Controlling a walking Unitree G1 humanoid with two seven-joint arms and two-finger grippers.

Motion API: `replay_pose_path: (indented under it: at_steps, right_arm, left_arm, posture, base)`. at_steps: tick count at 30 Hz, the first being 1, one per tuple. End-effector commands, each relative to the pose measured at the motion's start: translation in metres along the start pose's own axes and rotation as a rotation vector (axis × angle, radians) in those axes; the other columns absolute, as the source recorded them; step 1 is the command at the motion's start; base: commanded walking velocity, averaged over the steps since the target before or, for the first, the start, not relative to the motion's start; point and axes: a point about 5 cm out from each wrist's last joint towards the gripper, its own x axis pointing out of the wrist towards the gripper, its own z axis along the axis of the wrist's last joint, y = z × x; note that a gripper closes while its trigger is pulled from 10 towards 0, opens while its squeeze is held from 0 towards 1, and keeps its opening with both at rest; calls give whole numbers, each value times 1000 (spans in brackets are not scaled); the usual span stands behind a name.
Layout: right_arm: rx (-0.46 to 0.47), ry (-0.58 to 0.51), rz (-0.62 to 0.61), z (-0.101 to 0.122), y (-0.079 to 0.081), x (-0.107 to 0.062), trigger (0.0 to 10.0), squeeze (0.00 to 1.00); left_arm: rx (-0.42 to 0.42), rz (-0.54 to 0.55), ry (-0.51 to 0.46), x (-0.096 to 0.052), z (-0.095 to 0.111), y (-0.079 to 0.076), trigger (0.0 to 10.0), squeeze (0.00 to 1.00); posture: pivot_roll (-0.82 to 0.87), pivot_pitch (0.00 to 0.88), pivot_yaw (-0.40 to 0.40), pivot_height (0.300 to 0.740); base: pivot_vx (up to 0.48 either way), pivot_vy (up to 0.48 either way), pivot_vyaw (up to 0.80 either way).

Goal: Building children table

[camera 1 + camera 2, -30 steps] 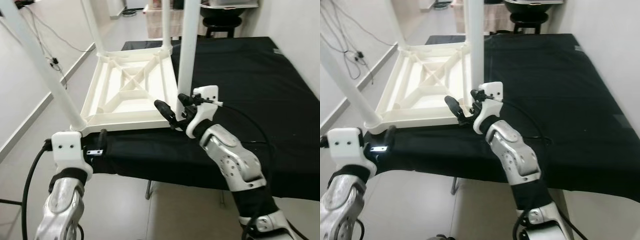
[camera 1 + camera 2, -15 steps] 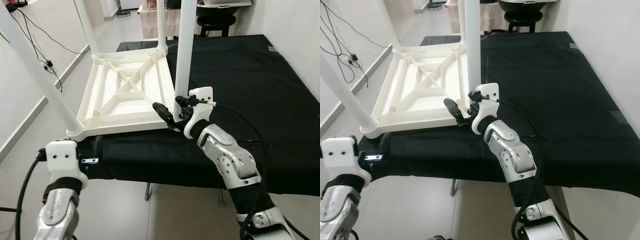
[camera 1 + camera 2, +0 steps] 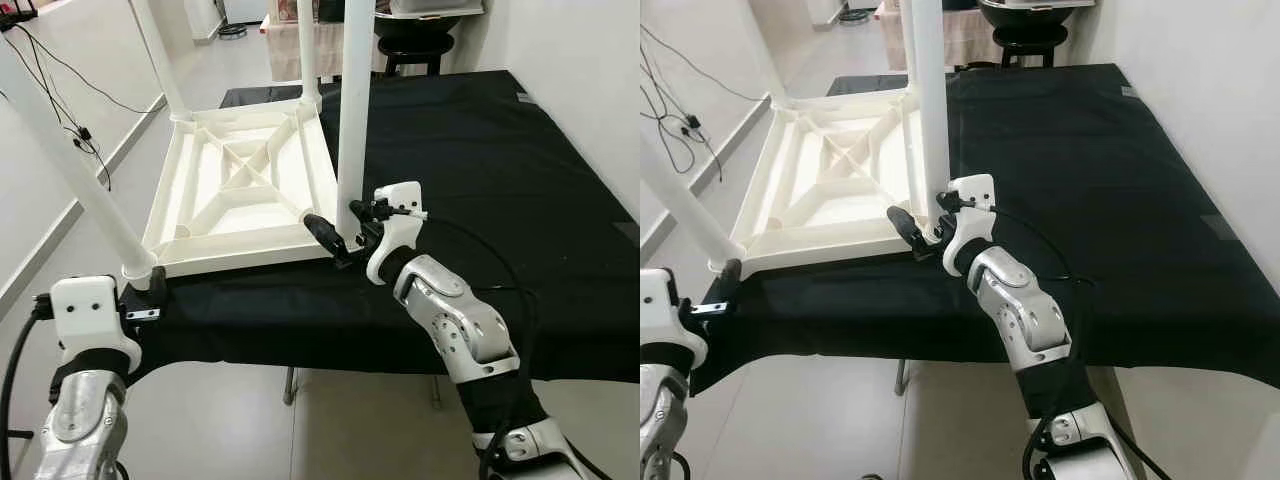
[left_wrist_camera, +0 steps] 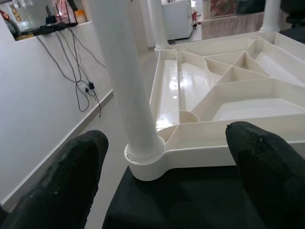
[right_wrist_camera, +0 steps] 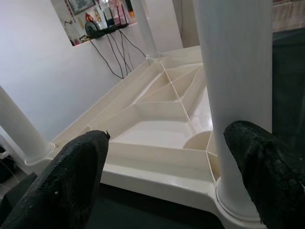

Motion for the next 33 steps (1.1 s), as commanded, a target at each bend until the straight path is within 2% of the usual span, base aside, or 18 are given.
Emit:
replay_pose_path:
  at_steps: [1,7,11,19,33]
  right_arm:
    - [4,13,7,-6,1,0,10000,0]
    - [3,20,8,-8,2,0,10000,0]
    - [0,24,11,-10,3,0,10000,0]
    - [-4,25,8,-10,4,0,10000,0]
    - [-14,25,6,-11,5,-1,10000,0]
  left_arm:
    - [2,7,4,1,-2,5,10000,0]
    - [47,12,8,3,-2,3,10000,0]
    - [52,27,-22,5,3,4,10000,0]
    - [59,27,-63,12,12,4,10000,0]
    - [72,46,-85,29,14,5,10000,0]
  posture:
    - [25,88,44,740]
    - [26,89,42,740]
    - [25,90,44,740]
    - [19,87,48,740]
    - [11,88,54,740]
  base:
    - [0,0,0]
    - [0,400,0]
    - [0,403,0]
    - [0,0,0]
    - [0,0,0]
